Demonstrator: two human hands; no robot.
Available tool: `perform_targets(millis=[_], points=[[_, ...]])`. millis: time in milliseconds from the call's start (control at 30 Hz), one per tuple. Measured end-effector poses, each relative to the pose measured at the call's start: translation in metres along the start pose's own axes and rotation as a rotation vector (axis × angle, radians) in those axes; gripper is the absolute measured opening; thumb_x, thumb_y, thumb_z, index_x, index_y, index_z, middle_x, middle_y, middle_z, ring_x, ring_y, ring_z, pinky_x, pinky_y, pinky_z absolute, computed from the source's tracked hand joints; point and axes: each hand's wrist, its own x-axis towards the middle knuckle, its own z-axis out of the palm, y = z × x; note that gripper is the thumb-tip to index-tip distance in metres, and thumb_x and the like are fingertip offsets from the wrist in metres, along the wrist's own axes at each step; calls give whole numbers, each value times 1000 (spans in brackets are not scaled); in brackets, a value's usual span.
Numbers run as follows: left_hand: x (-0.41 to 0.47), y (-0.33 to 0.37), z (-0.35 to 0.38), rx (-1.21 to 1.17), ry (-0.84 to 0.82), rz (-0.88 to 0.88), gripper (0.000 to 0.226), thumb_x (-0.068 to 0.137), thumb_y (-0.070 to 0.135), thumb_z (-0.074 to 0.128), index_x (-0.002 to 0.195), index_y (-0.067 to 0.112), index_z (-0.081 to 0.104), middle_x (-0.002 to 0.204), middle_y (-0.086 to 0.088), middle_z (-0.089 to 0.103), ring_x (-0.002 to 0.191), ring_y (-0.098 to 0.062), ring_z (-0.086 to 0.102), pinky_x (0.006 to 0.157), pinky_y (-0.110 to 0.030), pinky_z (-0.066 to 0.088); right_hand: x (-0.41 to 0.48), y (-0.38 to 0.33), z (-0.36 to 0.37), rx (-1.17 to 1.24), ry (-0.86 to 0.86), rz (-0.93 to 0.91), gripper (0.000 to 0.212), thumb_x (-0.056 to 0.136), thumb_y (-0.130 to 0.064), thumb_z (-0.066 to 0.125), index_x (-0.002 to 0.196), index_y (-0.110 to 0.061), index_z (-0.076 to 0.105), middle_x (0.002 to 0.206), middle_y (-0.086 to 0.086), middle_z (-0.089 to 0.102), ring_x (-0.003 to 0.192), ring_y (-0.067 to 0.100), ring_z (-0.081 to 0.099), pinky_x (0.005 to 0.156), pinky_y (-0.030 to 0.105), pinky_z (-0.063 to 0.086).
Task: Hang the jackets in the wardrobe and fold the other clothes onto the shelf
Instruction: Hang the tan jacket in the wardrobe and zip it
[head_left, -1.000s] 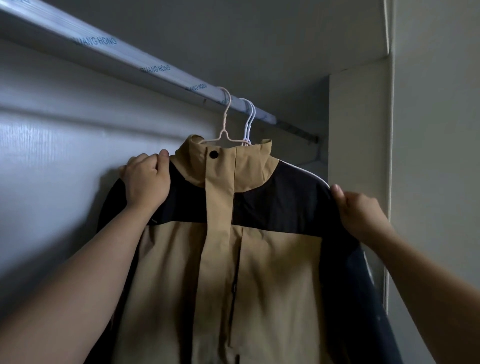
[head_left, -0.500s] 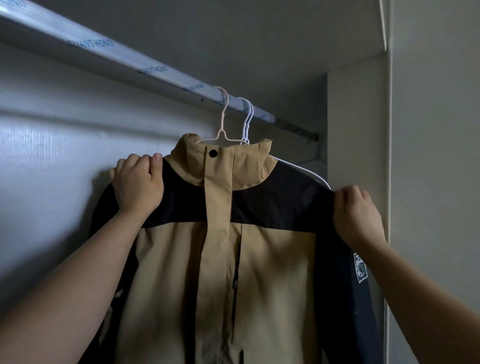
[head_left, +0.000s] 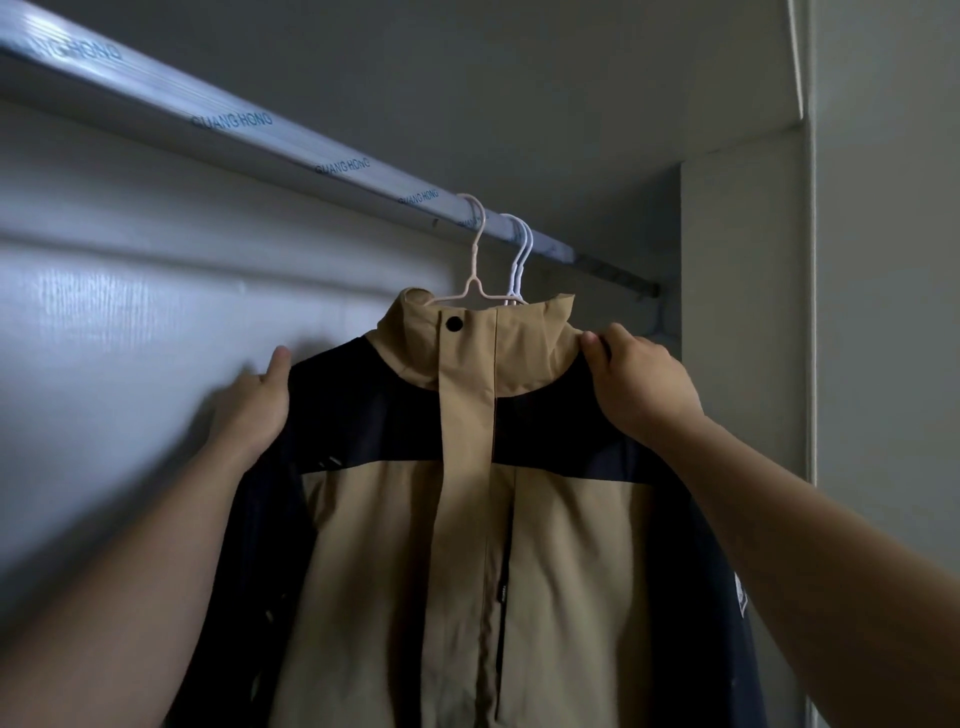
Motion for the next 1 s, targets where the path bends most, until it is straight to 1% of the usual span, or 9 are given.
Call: perform_targets(millis=[67,167,267,400,567,667,767,900,1000], points=[[-3,-7,0,1,23,5,83,101,67,19,129,0,59,129,-33,58,120,-48,54,100,-50,41,2,4,4,-46,37,-33,42,108,-48,28,92,-15,48,80,3,52,80,37,58,68,41,39],[-7,-12,-4,47,105,141,76,105,59,18,95,4,69,99,-27,68,99,-45,61,85,-45,44,2,5,9,-82,82,-55,41,108,-47,26,88,-15,43,75,2,48,74,37,55,66,40,36],[-5,-11,-15,56,122,246,68,107,54,22,62,11,47,63,-9,56,69,-35,54,66,-38,36,1,9,15,-67,78,-39,42,107,-47,24,88,-15,42,72,2,47,72,35,52,67,41,37],[8,-14,-33,23,180,450,65,107,49,36,57,6,37,50,-10,46,51,-25,46,51,-31,33,-3,21,23,-33,77,-10,44,105,-50,22,89,-15,42,68,-1,41,68,32,44,65,40,35],[17,-30,-35,71,148,399,59,105,50,44,60,10,43,54,-5,52,57,-27,51,55,-37,36,-1,22,32,-100,102,-25,39,105,-50,22,87,-18,36,67,2,43,65,35,48,62,39,35],[13,-49,-26,-110,175,261,26,97,33,64,76,17,61,74,-2,67,73,-25,63,70,-38,50,0,24,34,-123,120,-29,36,107,-45,25,85,-18,35,65,1,41,67,38,52,63,40,35],[-3,-60,-13,-429,-3,106,5,89,13,68,86,18,68,82,-3,69,83,-23,64,72,-31,47,0,25,34,-131,146,-29,35,108,-42,28,84,-18,35,69,3,44,71,40,55,65,40,34],[-20,-67,3,-537,-209,31,20,77,20,58,93,10,66,87,-11,67,85,-25,61,78,-36,43,-1,25,31,-98,165,-31,38,108,-44,27,85,-16,38,72,7,49,74,42,56,67,43,36],[-25,-77,6,-595,-306,-44,7,92,9,61,91,6,68,87,-14,71,85,-26,64,74,-36,44,0,25,30,-99,145,-22,39,108,-44,25,85,-16,38,72,3,47,75,40,55,69,42,36]])
